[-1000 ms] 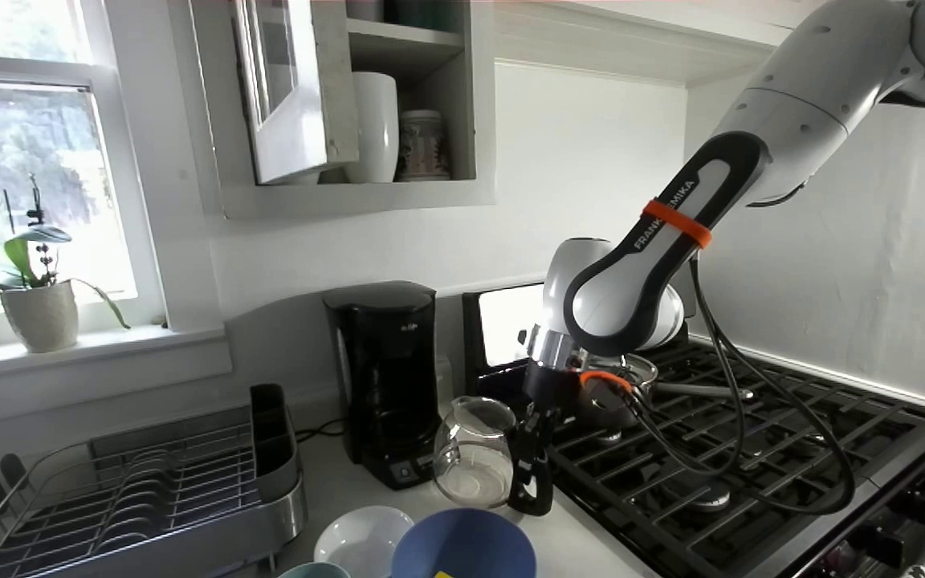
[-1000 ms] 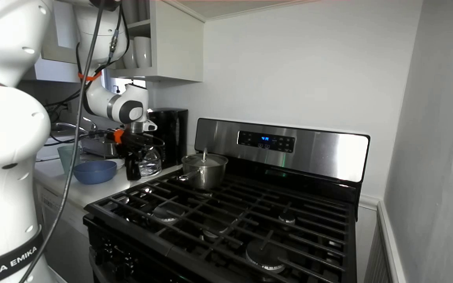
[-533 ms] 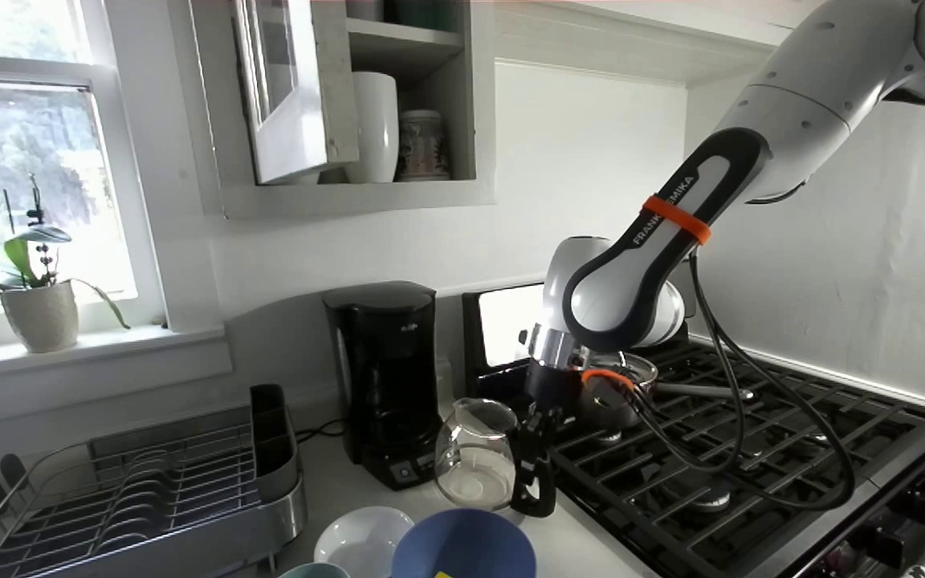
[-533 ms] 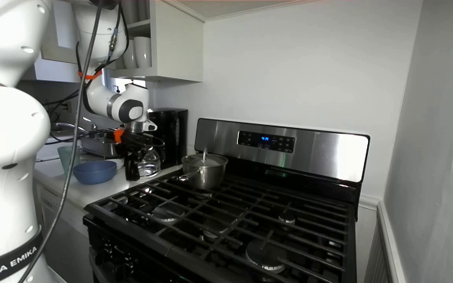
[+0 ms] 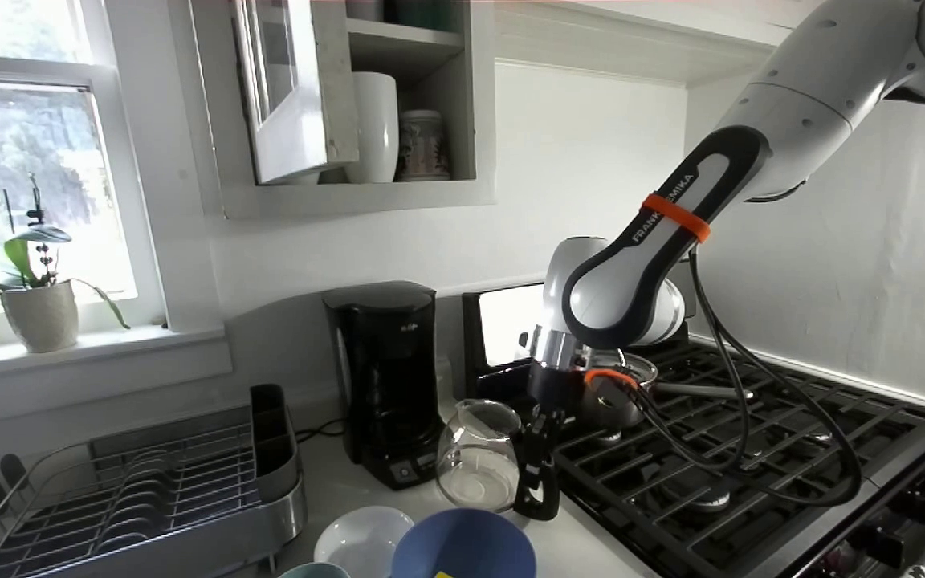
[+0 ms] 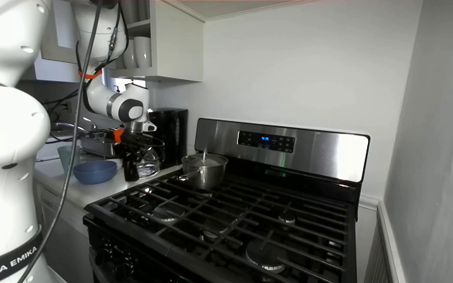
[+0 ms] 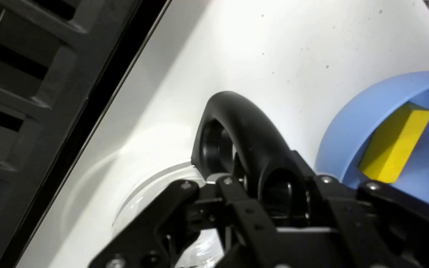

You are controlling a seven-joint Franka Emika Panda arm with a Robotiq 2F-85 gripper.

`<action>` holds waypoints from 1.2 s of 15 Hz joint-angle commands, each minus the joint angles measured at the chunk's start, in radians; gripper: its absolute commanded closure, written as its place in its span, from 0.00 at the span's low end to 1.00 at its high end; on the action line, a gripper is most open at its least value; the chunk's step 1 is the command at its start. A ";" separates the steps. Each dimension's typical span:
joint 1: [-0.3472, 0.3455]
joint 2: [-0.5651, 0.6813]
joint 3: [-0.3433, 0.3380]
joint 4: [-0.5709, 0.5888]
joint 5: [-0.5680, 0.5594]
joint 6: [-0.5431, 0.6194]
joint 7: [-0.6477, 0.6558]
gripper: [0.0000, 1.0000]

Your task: Pull out the coffee pot, then place it on the counter

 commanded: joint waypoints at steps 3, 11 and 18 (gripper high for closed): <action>-0.006 -0.055 0.006 -0.024 0.044 -0.072 -0.033 0.92; 0.006 -0.098 -0.022 -0.033 0.043 -0.161 -0.031 0.92; 0.010 -0.121 -0.053 -0.056 0.027 -0.212 -0.068 0.92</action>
